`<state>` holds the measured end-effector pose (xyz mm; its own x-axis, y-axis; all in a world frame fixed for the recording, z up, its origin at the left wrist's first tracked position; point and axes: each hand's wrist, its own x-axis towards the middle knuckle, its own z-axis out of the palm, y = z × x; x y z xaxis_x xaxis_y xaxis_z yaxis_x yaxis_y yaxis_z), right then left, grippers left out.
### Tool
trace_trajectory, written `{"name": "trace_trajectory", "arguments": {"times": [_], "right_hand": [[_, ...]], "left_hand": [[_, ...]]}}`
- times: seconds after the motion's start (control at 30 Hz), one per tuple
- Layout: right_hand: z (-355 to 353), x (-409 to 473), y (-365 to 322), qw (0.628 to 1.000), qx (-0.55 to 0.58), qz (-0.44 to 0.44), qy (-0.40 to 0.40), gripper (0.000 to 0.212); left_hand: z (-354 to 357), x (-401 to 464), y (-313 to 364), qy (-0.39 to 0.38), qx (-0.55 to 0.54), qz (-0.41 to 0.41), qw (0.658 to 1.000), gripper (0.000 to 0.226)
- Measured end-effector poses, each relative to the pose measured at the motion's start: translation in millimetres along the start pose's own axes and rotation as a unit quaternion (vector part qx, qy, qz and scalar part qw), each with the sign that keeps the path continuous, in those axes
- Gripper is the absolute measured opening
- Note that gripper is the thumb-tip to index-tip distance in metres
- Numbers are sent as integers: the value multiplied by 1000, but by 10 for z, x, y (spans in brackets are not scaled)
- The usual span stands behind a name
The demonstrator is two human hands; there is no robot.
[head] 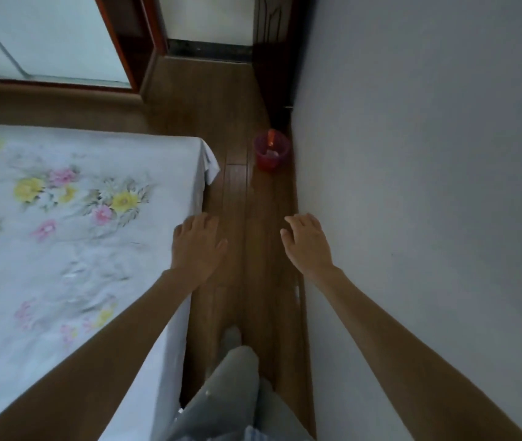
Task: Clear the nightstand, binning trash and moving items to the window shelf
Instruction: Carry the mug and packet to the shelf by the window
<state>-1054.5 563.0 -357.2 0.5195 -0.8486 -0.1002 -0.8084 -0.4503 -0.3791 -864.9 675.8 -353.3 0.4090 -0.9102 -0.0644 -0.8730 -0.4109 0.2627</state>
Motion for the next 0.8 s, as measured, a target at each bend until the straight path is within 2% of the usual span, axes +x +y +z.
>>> {"name": "trace_trajectory", "arguments": {"times": [0.23, 0.5, 0.8], "right_hand": [[-87, 1395, -242, 997, -4, -72, -11, 44], [-129, 2989, -429, 997, -2, -72, -10, 43], [-142, 4639, -494, 994, -1, -104, -37, 41]], "left_hand": [[-156, 1186, -373, 18, 33, -48, 998, 51], [-512, 2677, -756, 43, 40, -62, 996, 51], [-451, 4128, -1055, 29, 38, -108, 993, 53]]}}
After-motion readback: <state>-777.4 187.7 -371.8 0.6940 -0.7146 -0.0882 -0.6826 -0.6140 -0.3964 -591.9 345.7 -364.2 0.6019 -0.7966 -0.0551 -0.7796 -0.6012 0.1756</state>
